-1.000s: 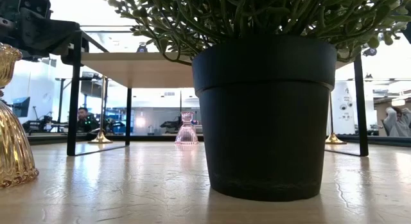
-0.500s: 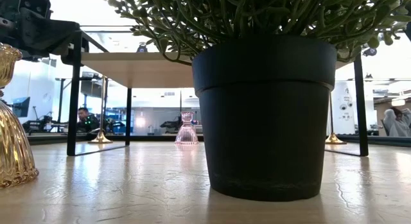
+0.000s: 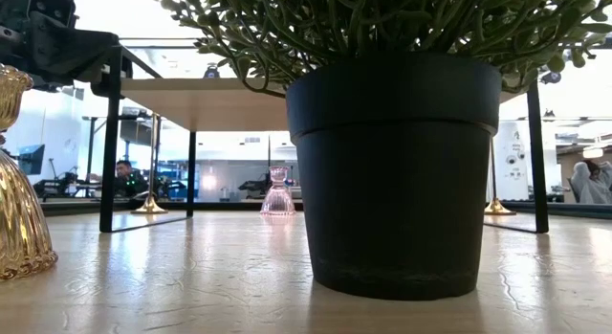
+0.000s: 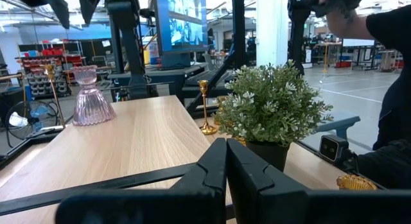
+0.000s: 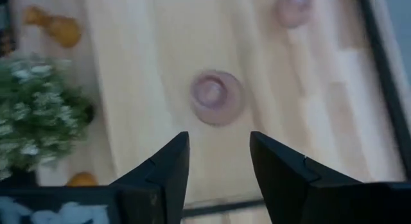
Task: Pick & Place candle stick holders
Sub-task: Put the top right gold candle holder on the shelf
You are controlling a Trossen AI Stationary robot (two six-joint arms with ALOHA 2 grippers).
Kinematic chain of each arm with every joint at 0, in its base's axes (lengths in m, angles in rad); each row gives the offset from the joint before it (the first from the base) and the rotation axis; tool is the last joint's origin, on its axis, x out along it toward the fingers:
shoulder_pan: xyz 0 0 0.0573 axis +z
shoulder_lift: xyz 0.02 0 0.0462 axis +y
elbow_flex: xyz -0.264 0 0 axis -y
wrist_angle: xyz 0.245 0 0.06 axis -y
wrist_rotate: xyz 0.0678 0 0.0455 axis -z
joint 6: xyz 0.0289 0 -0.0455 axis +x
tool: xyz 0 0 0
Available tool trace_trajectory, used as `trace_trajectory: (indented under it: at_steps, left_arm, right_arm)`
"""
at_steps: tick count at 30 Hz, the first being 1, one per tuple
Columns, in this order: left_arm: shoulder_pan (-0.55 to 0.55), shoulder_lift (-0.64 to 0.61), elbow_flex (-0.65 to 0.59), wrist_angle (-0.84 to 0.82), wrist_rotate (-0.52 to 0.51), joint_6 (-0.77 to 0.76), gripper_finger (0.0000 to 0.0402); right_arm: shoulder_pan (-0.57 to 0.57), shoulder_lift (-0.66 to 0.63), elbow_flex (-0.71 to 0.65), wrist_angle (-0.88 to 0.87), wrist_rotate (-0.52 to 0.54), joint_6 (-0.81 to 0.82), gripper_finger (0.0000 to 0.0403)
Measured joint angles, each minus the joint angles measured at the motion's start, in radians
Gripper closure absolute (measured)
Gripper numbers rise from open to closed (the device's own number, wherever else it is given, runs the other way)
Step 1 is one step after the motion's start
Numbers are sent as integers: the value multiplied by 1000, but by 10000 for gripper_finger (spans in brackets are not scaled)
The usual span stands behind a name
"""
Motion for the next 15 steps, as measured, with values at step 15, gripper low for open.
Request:
trace_trajectory:
  at_steps: [15]
  left_arm:
    - [0, 0, 0, 0, 0, 0, 390]
  right_arm:
    - [214, -556, -723, 267, 552, 595, 299]
